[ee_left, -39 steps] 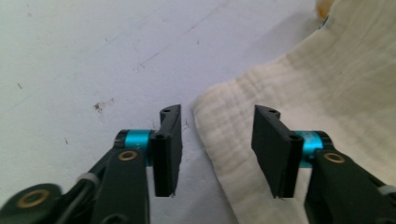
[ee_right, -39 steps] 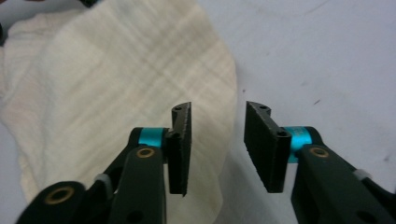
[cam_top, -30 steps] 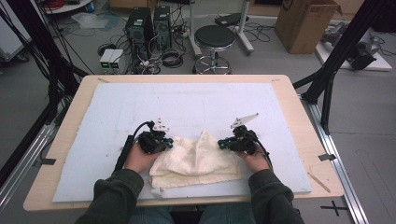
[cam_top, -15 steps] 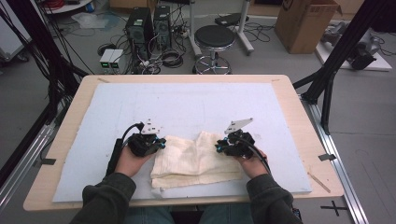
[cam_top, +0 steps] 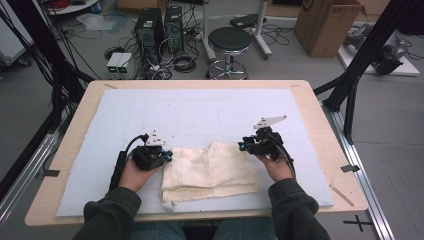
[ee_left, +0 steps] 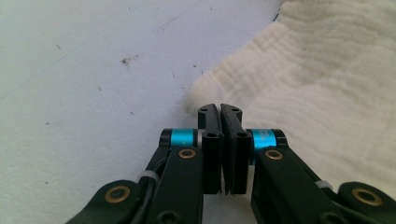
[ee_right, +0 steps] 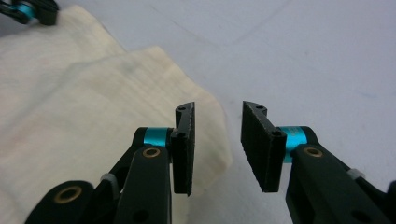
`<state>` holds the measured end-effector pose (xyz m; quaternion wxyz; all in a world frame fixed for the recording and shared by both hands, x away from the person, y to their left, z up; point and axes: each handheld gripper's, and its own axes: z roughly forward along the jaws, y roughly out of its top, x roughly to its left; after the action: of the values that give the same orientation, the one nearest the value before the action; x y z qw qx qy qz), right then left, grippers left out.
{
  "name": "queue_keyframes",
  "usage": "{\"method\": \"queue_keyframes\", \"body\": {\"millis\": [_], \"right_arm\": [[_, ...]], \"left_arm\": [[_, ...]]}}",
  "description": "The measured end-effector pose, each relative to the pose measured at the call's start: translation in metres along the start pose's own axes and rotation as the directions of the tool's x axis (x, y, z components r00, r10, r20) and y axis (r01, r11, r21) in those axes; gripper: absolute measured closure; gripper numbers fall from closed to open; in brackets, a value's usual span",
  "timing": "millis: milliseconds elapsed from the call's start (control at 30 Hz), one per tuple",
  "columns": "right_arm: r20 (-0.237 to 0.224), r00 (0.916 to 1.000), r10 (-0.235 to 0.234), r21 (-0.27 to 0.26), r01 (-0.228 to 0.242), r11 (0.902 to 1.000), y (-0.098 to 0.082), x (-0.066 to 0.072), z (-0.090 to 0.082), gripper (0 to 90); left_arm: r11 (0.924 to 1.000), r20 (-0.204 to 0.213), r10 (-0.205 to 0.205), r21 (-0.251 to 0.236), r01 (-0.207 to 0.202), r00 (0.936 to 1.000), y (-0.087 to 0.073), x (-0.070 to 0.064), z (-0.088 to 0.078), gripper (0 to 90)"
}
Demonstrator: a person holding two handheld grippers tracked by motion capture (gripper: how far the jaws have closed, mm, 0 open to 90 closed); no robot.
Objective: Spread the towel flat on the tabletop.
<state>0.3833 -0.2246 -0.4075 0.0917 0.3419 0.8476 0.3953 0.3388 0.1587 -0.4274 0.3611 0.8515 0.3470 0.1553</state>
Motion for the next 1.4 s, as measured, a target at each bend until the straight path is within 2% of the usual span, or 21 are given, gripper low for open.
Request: {"method": "queue_keyframes", "body": {"millis": [33, 133, 167, 200, 233, 267, 300, 333, 367, 467, 567, 700, 767, 800, 867, 1067, 1267, 1333, 1367, 1400], "right_arm": [[0.006, 0.9998, 0.019, 0.021, -0.019, 0.9996, -0.002, -0.006, 0.008, 64.9], [0.003, 0.9993, 0.036, 0.039, -0.036, 0.9986, -0.003, -0.008, 0.015, 63.2], [-0.004, 0.9996, 0.028, 0.062, -0.028, 0.9977, -0.002, -0.008, 0.021, 63.0], [-0.004, 0.9996, 0.028, 0.062, -0.028, 0.9977, -0.002, -0.008, 0.021, 63.0], [-0.011, 0.9997, 0.022, 0.099, -0.021, 0.9948, -0.002, -0.005, 0.029, 65.2], [-0.011, 0.9997, 0.022, 0.099, -0.021, 0.9948, -0.002, -0.005, 0.029, 65.2], [-0.016, 0.9999, 0.004, 0.129, -0.002, 0.9916, -0.003, -0.004, 0.033, 68.7], [-0.016, 0.9999, 0.004, 0.129, -0.002, 0.9916, -0.003, -0.004, 0.033, 68.7], [-0.014, 0.9999, 0.002, 0.126, 0.000, 0.9920, -0.004, -0.005, 0.033, 75.3], [-0.031, 0.9995, 0.010, 0.129, -0.006, 0.9916, -0.004, -0.006, 0.032, 80.2], [-0.010, 0.9995, -0.029, 0.111, 0.030, 0.9934, -0.002, -0.002, 0.024, 83.6], [-0.001, 0.9996, -0.027, 0.089, 0.027, 0.9957, -0.002, -0.001, 0.018, 83.7], [0.006, 0.9993, -0.037, 0.052, 0.036, 0.9980, -0.001, -0.003, 0.012, 83.7], [0.009, 0.9996, -0.025, 0.048, 0.025, 0.9985, -0.001, -0.002, 0.011, 83.7], [0.015, 0.9993, -0.035, 0.033, 0.034, 0.9989, 0.000, -0.003, 0.008, 83.7], [0.033, 0.9986, -0.042, 0.015, 0.042, 0.9990, 0.008, -0.002, 0.000, 83.7], [0.049, 0.9967, -0.065, 0.001, 0.065, 0.9979, 0.019, -0.007, -0.005, 83.8], [0.055, 0.9962, -0.068, 0.000, 0.068, 0.9977, 0.022, -0.009, -0.006, 83.9], [0.055, 0.9965, -0.063, -0.004, 0.063, 0.9980, 0.025, -0.012, -0.006, 83.9], [0.055, 0.9965, -0.063, -0.004, 0.063, 0.9980, 0.025, -0.012, -0.006, 83.9]], "left_arm": [[1.0000, -0.001, 0.000, -0.001, 0.000, 1.0000, 0.000, 0.000, 0.000, 86.7], [1.0000, -0.003, 0.000, 0.001, 0.000, 1.0000, 0.000, 0.002, 0.000, 86.7], [1.0000, -0.003, -0.007, -0.001, 0.007, 1.0000, 0.000, 0.002, 0.000, 86.7], [1.0000, -0.002, -0.007, -0.001, 0.007, 1.0000, 0.000, 0.002, 0.000, 86.7], [0.9999, -0.007, -0.010, -0.003, 0.010, 0.9999, 0.000, 0.003, 0.000, 86.7], [0.9999, -0.007, -0.010, -0.003, 0.010, 0.9999, 0.000, 0.003, 0.000, 86.7], [0.9999, -0.005, -0.010, -0.001, 0.010, 0.9999, 0.000, 0.003, 0.001, 86.7], [0.9999, -0.005, -0.010, -0.001, 0.010, 0.9999, 0.000, 0.003, 0.001, 86.7], [0.9999, -0.007, -0.012, -0.004, 0.012, 0.9999, 0.000, 0.004, 0.001, 86.7], [0.9996, -0.007, -0.026, -0.005, 0.026, 0.9996, 0.000, 0.005, 0.002, 86.7], [0.9986, -0.009, -0.045, -0.028, 0.045, 0.9989, 0.000, 0.008, 0.000, 86.7], [0.9967, -0.012, -0.067, -0.047, 0.067, 0.9976, 0.000, 0.010, -0.001, 86.8], [0.9957, -0.017, -0.077, -0.053, 0.076, 0.9969, 0.001, 0.012, -0.001, 86.8], [0.9949, -0.018, -0.082, -0.060, 0.081, 0.9965, 0.001, 0.013, -0.001, 86.8], [0.9911, -0.027, -0.106, -0.085, 0.103, 0.9941, 0.002, 0.016, -0.003, 86.8], [0.9863, -0.033, -0.131, -0.105, 0.127, 0.9908, 0.003, 0.022, -0.004, 86.8], [0.9812, -0.040, -0.146, -0.134, 0.139, 0.9885, 0.016, 0.029, -0.007, 86.8], [0.9813, -0.051, -0.140, -0.141, 0.132, 0.9888, 0.020, 0.033, -0.007, 86.8], [0.9750, -0.052, -0.165, -0.159, 0.155, 0.9849, 0.022, 0.036, -0.005, 86.8], [0.9750, -0.052, -0.165, -0.159, 0.155, 0.9849, 0.022, 0.036, -0.005, 86.8]]}}
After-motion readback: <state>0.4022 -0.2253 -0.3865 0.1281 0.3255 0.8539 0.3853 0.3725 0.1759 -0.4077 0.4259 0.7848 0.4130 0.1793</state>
